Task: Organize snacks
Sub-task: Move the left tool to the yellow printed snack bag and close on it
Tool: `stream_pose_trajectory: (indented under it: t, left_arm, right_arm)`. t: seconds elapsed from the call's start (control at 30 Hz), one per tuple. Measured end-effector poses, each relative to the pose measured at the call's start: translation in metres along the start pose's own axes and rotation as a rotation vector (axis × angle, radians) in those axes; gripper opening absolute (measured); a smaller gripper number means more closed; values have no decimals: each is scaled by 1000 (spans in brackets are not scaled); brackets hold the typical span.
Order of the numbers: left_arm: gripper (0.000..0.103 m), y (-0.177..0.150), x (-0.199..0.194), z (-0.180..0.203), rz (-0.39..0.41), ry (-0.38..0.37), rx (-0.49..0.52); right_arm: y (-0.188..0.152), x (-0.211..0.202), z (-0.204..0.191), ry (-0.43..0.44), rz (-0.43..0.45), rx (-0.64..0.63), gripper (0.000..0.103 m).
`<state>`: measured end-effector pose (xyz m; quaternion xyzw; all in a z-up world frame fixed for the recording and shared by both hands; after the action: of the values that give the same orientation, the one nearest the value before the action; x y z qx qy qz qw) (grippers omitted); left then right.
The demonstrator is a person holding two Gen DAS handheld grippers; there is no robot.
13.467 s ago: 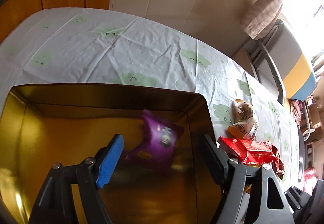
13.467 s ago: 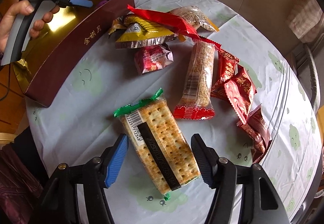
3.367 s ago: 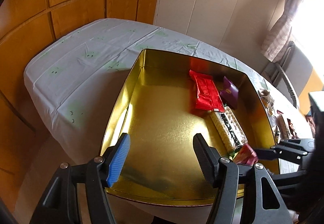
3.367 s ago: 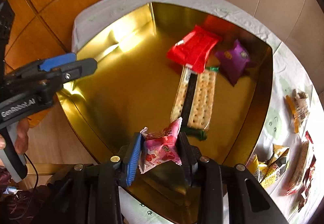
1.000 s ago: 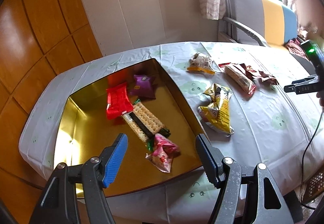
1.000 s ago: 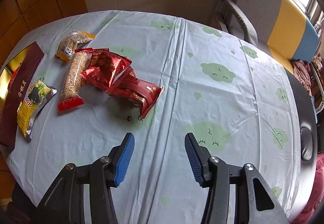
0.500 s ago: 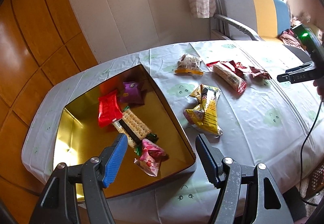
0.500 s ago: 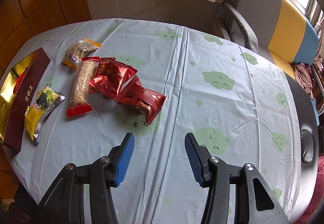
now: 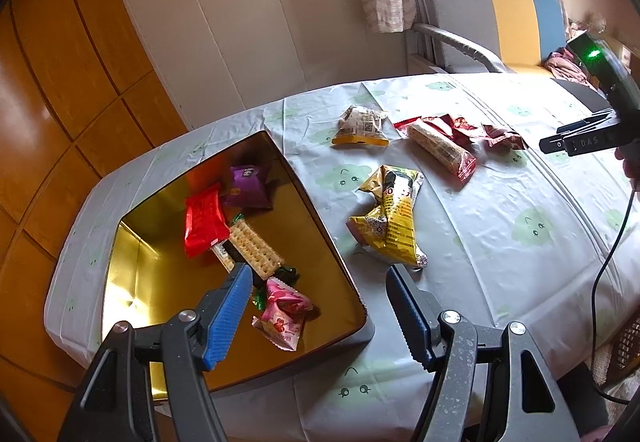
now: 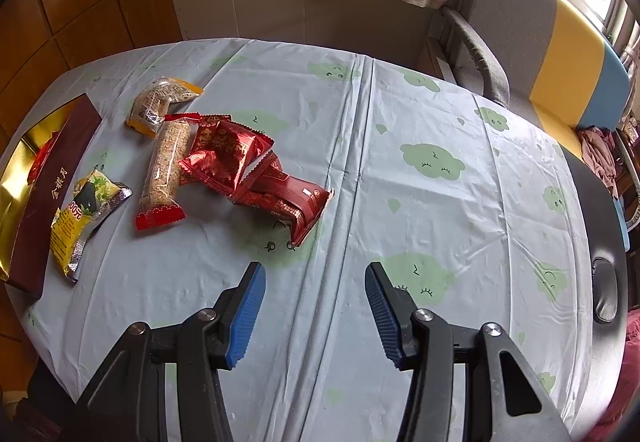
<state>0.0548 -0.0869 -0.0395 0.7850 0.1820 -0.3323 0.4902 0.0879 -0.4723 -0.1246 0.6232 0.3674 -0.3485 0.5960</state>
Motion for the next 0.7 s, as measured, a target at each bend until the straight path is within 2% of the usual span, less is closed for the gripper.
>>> stream_pose_trajectory:
  t: [0.33, 0.37, 0.43, 0.53, 0.6, 0.7]
  left_arm:
    - [70, 4, 3, 7, 0, -14, 23]
    - [69, 6, 3, 8, -2, -27, 24]
    - [59, 13, 5, 8, -15, -88, 6]
    - [57, 26, 13, 7, -45, -184, -45]
    - [55, 33, 20, 9, -64, -216, -40]
    - [55, 44, 31, 18, -73, -212, 18]
  right_arm:
    - [1, -2, -3, 5, 7, -12, 53]
    - [2, -2, -3, 6, 7, -13, 53]
    - [2, -4, -4, 8, 11, -15, 53]
    - [3, -6, -6, 14, 20, -18, 53]
    - [4, -7, -7, 17, 26, -21, 53]
    - [5, -9, -10, 25, 32, -25, 53]
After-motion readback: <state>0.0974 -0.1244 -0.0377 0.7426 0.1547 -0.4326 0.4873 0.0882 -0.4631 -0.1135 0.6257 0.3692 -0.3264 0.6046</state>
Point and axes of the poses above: each gripper's, at about its wrist camera, not at the fingertips, and x roughly the way its jaws point, z to its right, y to its top, the point moved 8 cm from there along x, roughly the way its jaws point, and after that the axes turned 5 degrees about y, right-handed, at the moved point
